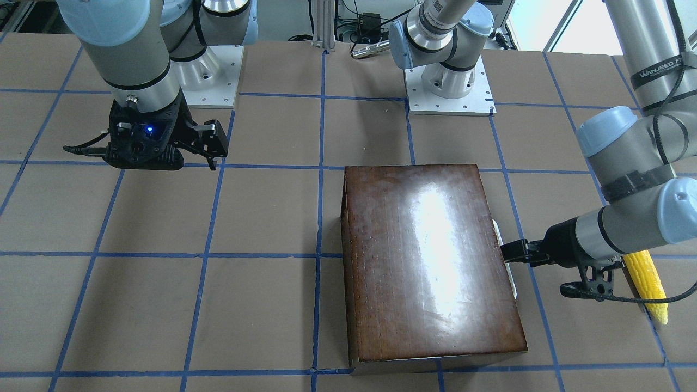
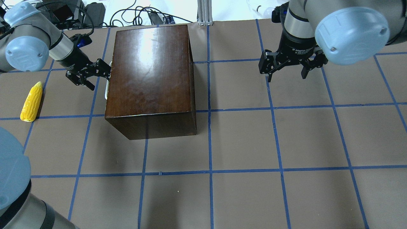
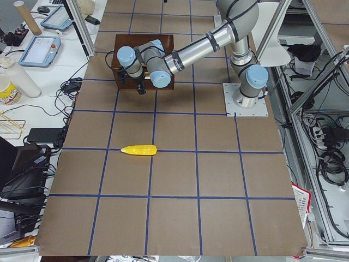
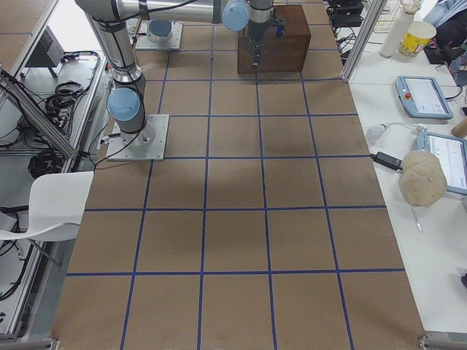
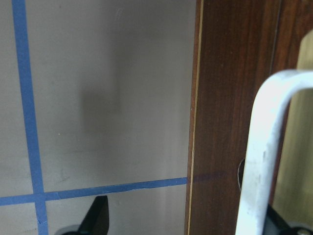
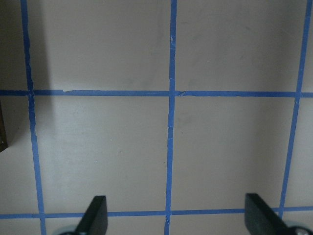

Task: Open drawer and put corn inside
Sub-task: 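Lower the left gripper and hook it around the white drawer handle, then pull the drawer handle outward with the left gripper to open drawer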

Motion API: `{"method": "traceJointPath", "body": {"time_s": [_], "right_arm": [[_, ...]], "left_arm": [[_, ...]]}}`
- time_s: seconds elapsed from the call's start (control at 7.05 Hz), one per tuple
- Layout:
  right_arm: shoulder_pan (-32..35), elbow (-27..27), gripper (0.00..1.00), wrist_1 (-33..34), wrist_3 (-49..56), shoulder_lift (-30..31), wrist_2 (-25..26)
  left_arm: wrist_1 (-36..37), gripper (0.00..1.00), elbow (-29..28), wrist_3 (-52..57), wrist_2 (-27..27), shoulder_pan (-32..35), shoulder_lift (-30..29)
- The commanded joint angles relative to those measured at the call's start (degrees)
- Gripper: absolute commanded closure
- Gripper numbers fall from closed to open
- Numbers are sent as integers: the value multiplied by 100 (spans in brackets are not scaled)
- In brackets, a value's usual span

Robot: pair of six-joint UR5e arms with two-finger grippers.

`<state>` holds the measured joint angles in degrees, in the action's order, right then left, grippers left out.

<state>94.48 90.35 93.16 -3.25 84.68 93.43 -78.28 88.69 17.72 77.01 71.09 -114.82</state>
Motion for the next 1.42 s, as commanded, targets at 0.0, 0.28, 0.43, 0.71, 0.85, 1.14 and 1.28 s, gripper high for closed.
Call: {"method": "traceJointPath", "body": {"time_s": [0.0, 0.28, 0.43, 0.71, 0.85, 1.14, 1.28], "right_arm": [[0, 0, 0, 1, 0, 5, 0], [0, 0, 0, -8, 0, -4, 0], [0, 0, 0, -8, 0, -4, 0], [0, 0, 0, -8, 0, 5, 0], [0, 0, 0, -8, 0, 5, 0], [0, 0, 0, -8, 0, -4, 0], [0, 0, 0, 1, 0, 5, 0]], "left_arm": [[-4, 0, 8, 99, 130, -25, -6], [-4, 0, -27, 213, 209, -60, 3], [-4, 0, -36, 397, 366, -77, 3], [-12, 0, -44, 556, 385, -200, 3], [-21, 0, -79, 565, 385, -209, 3], [-74, 0, -141, 644, 385, -305, -6], [-83, 0, -141, 853, 385, -393, -6]]}}
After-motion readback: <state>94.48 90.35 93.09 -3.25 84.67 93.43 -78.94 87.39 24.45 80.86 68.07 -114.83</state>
